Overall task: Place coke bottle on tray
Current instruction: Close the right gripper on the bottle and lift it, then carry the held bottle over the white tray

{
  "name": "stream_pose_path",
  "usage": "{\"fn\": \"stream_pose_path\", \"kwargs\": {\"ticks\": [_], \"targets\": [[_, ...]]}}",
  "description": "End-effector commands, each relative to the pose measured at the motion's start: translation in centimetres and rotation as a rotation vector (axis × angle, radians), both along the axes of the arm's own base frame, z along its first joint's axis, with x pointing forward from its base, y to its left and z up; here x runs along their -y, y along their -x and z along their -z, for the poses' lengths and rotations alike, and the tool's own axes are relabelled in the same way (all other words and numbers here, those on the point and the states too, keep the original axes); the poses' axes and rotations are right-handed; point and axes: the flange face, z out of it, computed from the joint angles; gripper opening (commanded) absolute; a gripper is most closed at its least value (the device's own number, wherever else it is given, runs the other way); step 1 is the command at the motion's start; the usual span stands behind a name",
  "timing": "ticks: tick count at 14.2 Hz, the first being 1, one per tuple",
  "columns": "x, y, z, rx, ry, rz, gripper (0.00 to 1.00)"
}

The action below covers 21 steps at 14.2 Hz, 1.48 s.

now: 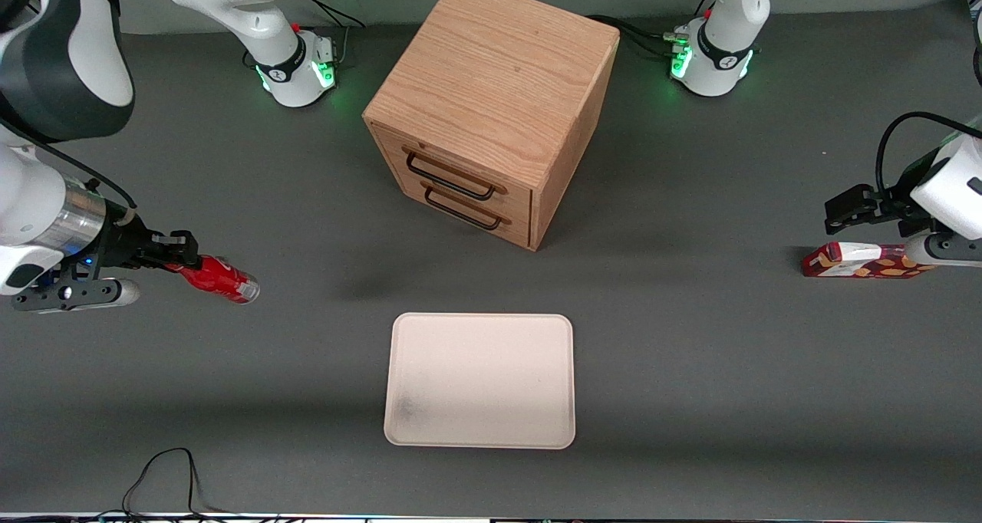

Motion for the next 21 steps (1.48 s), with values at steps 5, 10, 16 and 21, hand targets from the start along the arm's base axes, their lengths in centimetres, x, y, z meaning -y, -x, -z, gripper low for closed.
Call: {"fn": "stream_pose_path", "kwargs": {"ticks": [5, 10, 16, 21], "targets": [[-11.7, -8.7, 6.6, 0.176, -0.129, -0.04, 0.0], [-18.2, -11.6, 17.4, 0.31, -0.135, -0.082, 0.0], [-20.3, -12.0, 22.4, 0.335, -0.149, -0.099, 0.0], [-19.3, -11.9, 25.7, 0.311, -0.135, -0.09, 0.02]]}}
